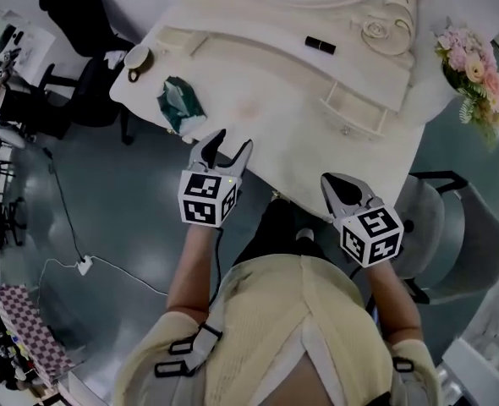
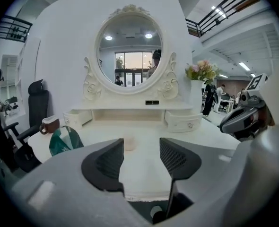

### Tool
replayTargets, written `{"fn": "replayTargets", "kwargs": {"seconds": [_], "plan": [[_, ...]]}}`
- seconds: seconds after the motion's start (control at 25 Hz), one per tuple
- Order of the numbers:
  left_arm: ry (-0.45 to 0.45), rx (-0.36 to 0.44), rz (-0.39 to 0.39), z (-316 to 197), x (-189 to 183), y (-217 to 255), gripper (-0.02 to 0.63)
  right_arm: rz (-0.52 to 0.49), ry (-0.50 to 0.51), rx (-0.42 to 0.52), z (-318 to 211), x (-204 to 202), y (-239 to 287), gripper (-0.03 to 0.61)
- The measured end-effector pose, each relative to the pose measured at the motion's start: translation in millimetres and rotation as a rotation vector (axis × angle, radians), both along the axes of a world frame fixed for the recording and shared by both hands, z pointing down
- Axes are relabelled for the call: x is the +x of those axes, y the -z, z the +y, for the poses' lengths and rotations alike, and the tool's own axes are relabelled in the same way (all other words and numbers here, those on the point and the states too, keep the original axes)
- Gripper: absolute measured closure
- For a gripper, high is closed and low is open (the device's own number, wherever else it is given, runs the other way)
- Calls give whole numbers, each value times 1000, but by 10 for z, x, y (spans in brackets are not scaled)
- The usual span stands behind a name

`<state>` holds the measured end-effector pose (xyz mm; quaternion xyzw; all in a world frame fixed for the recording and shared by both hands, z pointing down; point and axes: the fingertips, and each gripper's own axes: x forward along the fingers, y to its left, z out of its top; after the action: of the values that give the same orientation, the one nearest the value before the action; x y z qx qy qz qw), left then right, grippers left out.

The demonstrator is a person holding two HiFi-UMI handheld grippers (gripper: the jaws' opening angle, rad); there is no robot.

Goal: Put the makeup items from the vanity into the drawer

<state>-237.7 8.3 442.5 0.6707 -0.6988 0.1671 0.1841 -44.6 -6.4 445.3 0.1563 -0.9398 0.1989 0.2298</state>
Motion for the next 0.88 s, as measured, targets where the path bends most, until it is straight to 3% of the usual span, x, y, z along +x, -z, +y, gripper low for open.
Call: {"fn": "replayTargets", "kwargs": {"seconds": [0.52,0.88], "plan": [[-187,-119,-69,-685,-376,-395,387,73,-34,-50,-354,-695,-159,577],[-322,-171,-63,-888,-286,-624,391,100,-85,-77,-571,-935,-258,577]]}}
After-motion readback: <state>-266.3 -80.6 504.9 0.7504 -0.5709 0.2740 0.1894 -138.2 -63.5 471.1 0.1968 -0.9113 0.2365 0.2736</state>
